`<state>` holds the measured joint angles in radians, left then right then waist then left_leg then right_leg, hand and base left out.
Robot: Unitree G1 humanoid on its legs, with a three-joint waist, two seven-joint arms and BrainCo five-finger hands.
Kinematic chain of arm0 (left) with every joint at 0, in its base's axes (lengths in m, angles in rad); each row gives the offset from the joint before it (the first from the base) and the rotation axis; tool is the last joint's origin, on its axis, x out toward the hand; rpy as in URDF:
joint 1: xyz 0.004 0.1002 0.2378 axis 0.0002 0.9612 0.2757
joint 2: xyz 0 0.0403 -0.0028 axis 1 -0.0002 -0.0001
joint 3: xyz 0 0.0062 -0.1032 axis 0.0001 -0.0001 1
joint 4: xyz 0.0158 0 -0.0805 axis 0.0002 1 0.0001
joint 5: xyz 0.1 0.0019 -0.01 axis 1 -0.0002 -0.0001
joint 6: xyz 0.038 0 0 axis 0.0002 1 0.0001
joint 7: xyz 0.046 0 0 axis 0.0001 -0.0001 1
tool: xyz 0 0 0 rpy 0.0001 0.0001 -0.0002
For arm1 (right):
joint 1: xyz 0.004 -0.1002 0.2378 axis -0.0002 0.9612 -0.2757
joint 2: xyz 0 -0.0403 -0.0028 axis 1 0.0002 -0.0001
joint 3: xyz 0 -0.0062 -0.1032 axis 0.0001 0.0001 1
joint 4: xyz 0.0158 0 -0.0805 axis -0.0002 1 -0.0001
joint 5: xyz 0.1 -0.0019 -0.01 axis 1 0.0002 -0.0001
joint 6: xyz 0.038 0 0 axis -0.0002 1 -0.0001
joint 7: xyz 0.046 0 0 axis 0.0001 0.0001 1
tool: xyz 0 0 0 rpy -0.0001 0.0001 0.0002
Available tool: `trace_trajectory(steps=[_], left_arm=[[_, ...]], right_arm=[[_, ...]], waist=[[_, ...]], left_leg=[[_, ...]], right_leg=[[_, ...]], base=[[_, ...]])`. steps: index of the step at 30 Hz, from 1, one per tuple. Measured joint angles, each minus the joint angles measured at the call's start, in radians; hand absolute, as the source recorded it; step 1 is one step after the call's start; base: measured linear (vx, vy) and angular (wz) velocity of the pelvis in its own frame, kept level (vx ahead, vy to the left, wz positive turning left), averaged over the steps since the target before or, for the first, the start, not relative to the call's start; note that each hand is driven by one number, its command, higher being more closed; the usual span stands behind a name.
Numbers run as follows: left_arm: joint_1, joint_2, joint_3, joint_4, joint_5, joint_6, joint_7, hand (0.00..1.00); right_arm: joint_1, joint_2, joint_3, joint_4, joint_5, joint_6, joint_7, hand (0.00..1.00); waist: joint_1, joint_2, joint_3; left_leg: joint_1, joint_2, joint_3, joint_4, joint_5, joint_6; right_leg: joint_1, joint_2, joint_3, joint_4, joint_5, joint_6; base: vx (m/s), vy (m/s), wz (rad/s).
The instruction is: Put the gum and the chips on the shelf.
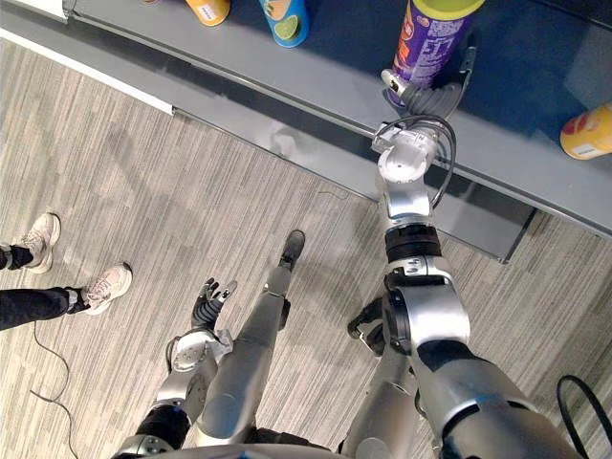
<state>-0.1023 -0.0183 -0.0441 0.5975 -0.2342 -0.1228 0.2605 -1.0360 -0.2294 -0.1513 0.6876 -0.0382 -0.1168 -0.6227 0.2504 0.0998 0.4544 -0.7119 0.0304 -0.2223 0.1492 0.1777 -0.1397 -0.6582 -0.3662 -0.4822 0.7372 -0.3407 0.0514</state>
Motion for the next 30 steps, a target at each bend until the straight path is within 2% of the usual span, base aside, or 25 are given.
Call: trace_trajectory(steps=[5, 13, 16, 21, 24, 26, 28, 30], left_arm=[[-0.014, -0.001, 0.002, 0.015, 0.000, 0.001, 0.001, 0.00], [-0.029, -0.003, 0.003, 0.122, 0.000, 0.002, 0.000, 0.00], [-0.032, 0.009, 0.005, 0.174, 0.000, 0.001, -0.006, 0.00], [-0.046, 0.060, 0.002, 0.286, 0.000, 0.004, -0.059, 0.00], [-0.048, 0.090, 0.023, 0.347, 0.002, 0.024, -0.072, 0.00], [-0.042, 0.106, 0.051, 0.361, 0.009, 0.042, -0.074, 0.00], [-0.038, 0.116, 0.062, 0.381, 0.014, 0.048, -0.084, 0.00], [-0.003, 0.122, 0.132, 0.401, 0.022, 0.062, -0.097, 0.00]], right_arm=[[0.014, 0.036, 0.002, 0.028, -0.001, -0.008, 0.001, 0.00], [0.143, 0.132, 0.020, 0.041, -0.001, -0.024, 0.040, 0.00], [0.197, 0.161, 0.084, 0.070, -0.003, -0.024, 0.078, 0.00], [0.334, 0.192, 0.216, 0.064, -0.028, -0.015, 0.157, 0.00], [0.470, 0.224, 0.331, 0.014, -0.039, 0.009, 0.226, 0.00], [0.580, 0.243, 0.404, -0.045, -0.039, 0.019, 0.281, 0.00], [0.684, 0.241, 0.431, -0.112, -0.034, 0.017, 0.331, 0.00], [0.838, 0.230, 0.431, -0.174, -0.021, 0.014, 0.410, 0.00]], waist=[[0.000, 0.001, -0.001], [-0.010, 0.001, -0.011], [-0.028, -0.001, -0.016], [-0.064, -0.019, -0.025], [-0.080, -0.049, -0.024], [-0.111, -0.079, -0.025], [-0.119, -0.102, -0.035], [-0.165, -0.138, -0.083]], left_leg=[[0.022, 0.010, 0.029, 0.012, -0.009, 0.001], [0.097, 0.065, 0.084, 0.028, -0.041, -0.003], [0.152, 0.082, 0.120, 0.027, -0.055, 0.003], [0.244, 0.110, 0.175, 0.027, -0.085, 0.003], [0.319, 0.142, 0.224, 0.022, -0.109, -0.003], [0.373, 0.155, 0.247, 0.002, -0.114, -0.004], [0.421, 0.166, 0.278, -0.024, -0.116, -0.006], [0.470, 0.167, 0.308, -0.064, -0.115, -0.005]], right_leg=[[0.005, 0.013, 0.035, -0.006, 0.005, 0.005], [0.074, 0.086, 0.084, -0.089, 0.048, 0.003], [0.118, 0.110, 0.116, -0.127, 0.068, 0.006], [0.191, 0.155, 0.169, -0.188, 0.093, 0.008], [0.248, 0.194, 0.212, -0.235, 0.109, 0.008], [0.291, 0.211, 0.229, -0.267, 0.121, 0.006], [0.323, 0.228, 0.253, -0.303, 0.135, 0.008], [0.358, 0.237, 0.273, -0.354, 0.154, 0.016]], base=[[0.02, -0.039, -0.16], [0.03, -0.041, -0.31], [0.04, -0.020, -0.42], [0.03, -0.012, -0.41], [0.05, -0.029, -0.52], [0.07, -0.017, -0.35], [0.08, 0.010, -0.42], [0.11, 0.041, -0.34]])
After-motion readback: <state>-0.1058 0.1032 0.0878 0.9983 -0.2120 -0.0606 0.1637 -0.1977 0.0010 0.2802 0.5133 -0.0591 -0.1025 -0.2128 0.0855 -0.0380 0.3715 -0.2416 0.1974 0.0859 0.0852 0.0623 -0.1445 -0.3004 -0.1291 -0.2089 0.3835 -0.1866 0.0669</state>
